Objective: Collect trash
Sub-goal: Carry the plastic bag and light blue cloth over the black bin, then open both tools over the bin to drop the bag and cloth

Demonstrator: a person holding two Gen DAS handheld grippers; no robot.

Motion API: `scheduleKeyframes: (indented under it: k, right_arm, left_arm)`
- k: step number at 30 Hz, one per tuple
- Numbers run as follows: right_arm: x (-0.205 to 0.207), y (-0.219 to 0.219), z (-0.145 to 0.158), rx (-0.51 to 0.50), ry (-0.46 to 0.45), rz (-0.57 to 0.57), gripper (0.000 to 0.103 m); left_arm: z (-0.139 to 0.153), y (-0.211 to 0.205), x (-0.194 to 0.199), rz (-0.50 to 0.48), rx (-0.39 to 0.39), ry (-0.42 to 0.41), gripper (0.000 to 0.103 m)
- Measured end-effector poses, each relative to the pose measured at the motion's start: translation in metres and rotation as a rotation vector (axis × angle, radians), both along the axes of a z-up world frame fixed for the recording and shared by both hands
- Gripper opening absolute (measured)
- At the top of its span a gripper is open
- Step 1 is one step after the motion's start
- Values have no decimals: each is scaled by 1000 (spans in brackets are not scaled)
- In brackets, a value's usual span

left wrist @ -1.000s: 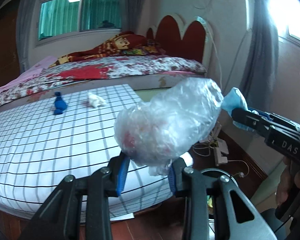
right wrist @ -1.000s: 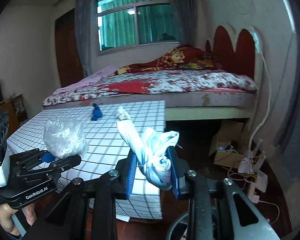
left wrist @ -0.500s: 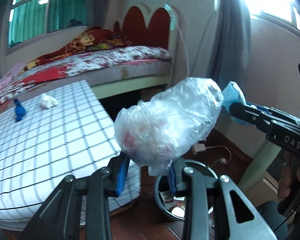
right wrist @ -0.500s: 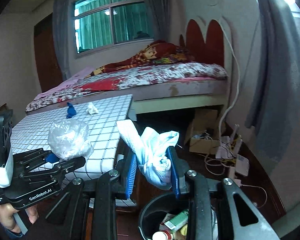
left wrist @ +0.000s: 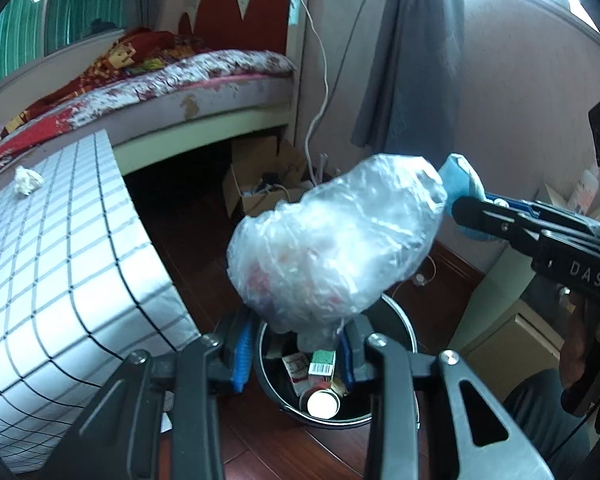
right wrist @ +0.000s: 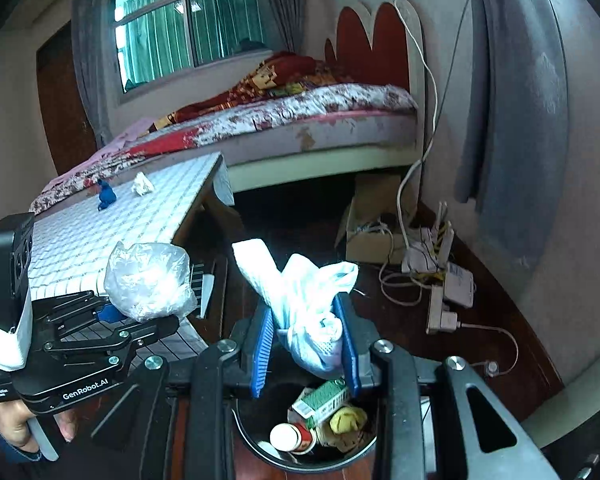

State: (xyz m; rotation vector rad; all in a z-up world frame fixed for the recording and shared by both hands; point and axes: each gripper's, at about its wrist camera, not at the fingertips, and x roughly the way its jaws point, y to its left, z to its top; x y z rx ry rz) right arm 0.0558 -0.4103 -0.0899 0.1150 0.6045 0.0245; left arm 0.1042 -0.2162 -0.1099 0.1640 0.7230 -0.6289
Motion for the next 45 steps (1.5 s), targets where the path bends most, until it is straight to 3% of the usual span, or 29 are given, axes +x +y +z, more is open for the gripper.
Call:
scheduleKeyframes:
  k: [6,16,17,18,19,20,21,22,25,31,45]
  right_arm:
    - [13,-6,-40,-2,86,24,32]
    - [34,-16,-90,-11,210,65,32]
    - [36,-16,-95,-14,221,70,32]
    - [38,-16,-100,-22,232,80,32]
    - [41,-14,-104,-44,248,80,38]
    - [44,-15,-112,-83,268,54,59]
    - [45,-18,-120,-100,288,16,75]
    - [46,-22,-127,-109,313,-5,102]
    - [44,-33,-144,-108,356,-71,102]
    - [43,-39,-147,-122,365,-90,102]
    - [42,-29,-139,-152,330,-85,102]
  left_arm:
    - [-27,-9,7,-15,0,80,41]
    - [-61,-26,23,-47,43,170,40]
    - [-65,-28,25,-59,35,186,41]
    - [-70,-30,27,-65,28,209,48]
    - [-73,-32,32,-53,44,223,73]
    - [-78,-32,33,-36,62,230,92]
    - [-80,-30,32,-23,61,226,98]
    - [-83,-28,33,-3,70,224,100]
    - [-90,-19,35,57,83,232,101]
    - [-95,-7,34,127,112,197,102]
    - [-91,-8,34,127,126,156,102]
